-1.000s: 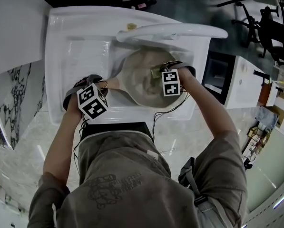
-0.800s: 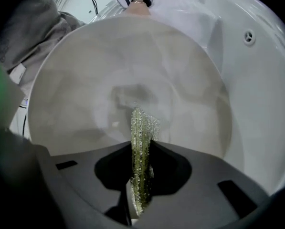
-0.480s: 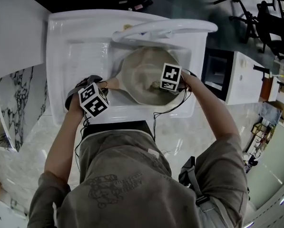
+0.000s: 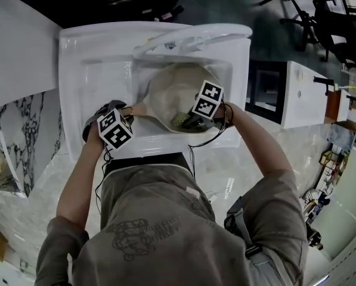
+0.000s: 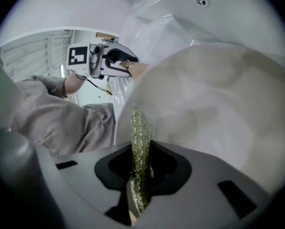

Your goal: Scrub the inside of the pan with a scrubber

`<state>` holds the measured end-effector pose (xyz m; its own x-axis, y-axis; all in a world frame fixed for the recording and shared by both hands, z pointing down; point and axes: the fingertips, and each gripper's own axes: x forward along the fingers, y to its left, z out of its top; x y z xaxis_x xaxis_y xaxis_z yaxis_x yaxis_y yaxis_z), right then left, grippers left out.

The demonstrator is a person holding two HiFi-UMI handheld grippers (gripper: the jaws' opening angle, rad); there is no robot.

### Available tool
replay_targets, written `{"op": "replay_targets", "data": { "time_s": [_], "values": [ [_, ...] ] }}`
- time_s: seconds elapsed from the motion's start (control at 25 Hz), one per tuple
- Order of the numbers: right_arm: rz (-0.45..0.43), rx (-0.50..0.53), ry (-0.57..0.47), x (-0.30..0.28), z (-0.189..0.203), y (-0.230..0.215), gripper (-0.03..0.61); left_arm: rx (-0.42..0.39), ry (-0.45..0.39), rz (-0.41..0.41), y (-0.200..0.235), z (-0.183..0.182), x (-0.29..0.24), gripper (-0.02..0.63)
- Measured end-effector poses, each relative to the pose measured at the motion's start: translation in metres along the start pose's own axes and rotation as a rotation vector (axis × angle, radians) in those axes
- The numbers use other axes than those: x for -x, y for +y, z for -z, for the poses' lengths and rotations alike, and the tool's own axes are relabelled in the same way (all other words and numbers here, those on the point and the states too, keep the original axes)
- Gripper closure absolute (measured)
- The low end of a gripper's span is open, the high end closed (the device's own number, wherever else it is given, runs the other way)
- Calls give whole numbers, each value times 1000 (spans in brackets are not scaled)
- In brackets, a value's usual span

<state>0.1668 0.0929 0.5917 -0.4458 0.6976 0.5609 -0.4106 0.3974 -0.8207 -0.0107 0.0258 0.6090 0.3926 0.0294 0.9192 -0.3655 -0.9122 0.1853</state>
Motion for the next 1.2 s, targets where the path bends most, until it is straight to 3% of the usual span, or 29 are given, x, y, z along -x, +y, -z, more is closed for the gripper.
{"op": "replay_targets", "data": {
  "time_s": [0.24,0.48,0.6,0.84,1.2],
  "values": [
    [-127,-73,-287,9,-42,20,508,-29,24,-46,1,5,5,414],
    [-108,-160,-759,66,-81,18,508,-13,-45,-107,7,-8,26,414],
    [-15,-169,-969,101,-84,20,508,10,-114,-116,6,-24,42,414],
    [193,-104,-1274,165,-80,53,508,3,-234,-153,7,-57,77,414],
    [407,9,-1524,222,-68,129,508,-38,-481,-293,12,-114,158,416]
  ]
}}
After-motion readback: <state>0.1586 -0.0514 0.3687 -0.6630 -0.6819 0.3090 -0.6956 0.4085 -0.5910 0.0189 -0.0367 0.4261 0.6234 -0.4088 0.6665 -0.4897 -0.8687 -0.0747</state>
